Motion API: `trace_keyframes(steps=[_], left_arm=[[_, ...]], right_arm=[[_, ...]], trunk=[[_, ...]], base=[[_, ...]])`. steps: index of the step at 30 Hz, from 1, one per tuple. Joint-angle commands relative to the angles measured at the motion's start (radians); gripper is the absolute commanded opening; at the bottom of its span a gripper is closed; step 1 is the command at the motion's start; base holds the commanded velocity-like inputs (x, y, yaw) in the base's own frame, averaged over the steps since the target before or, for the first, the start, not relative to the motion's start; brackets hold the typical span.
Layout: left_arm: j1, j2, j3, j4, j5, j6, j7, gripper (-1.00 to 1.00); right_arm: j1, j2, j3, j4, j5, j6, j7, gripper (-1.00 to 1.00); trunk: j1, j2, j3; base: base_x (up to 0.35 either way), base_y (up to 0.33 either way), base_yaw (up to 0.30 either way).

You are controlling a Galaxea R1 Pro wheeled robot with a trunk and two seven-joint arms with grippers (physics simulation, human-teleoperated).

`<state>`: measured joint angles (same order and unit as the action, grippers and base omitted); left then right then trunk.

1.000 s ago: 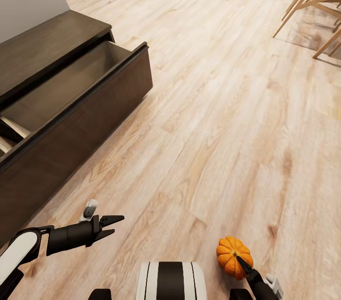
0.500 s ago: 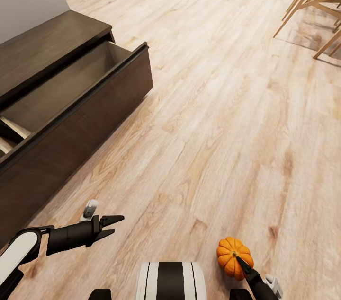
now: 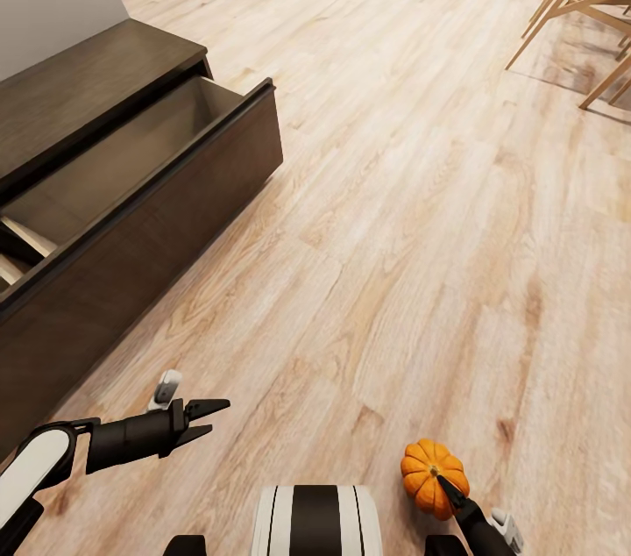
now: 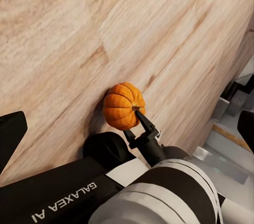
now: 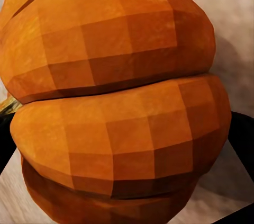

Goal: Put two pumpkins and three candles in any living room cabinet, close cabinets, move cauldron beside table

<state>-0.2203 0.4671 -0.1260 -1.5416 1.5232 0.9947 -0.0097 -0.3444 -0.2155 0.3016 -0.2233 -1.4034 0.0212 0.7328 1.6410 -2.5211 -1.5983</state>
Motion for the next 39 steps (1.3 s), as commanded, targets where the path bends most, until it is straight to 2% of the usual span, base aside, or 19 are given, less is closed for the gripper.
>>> trace_keyframes(steps=[1,5,14,39], left_arm=[[-0.001,0.001,-0.001,0.0,0.0,0.002,-0.001,1.0],[-0.001,0.001,-0.001,0.0,0.0,0.002,-0.001,1.0],[-0.001,0.001,-0.001,0.0,0.0,0.002,-0.001,1.0],[-0.001,-0.001,-0.001,0.0,0.0,0.001,-0.001,1.0]], right_arm=[[-0.001,-0.001,-0.002,0.003,-0.012,0.003,-0.039,-1.0],[-0.001,-0.001,-0.003,0.003,-0.012,0.003,-0.039,-1.0],[-0.001,-0.001,-0.003,0.003,-0.013,0.003,-0.039,-1.0],[-0.001,-0.009,-0.004,0.0,-0.013,0.009,-0.038,-1.0]], trunk=[[0.0,0.0,-0.001],[-0.001,0.001,0.011],[-0.001,0.001,0.011],[-0.013,0.006,0.108]], base=[[0.0,0.0,0.0],[0.0,0.0,0.0],[0.0,0.0,0.0],[0.0,0.0,0.0]])
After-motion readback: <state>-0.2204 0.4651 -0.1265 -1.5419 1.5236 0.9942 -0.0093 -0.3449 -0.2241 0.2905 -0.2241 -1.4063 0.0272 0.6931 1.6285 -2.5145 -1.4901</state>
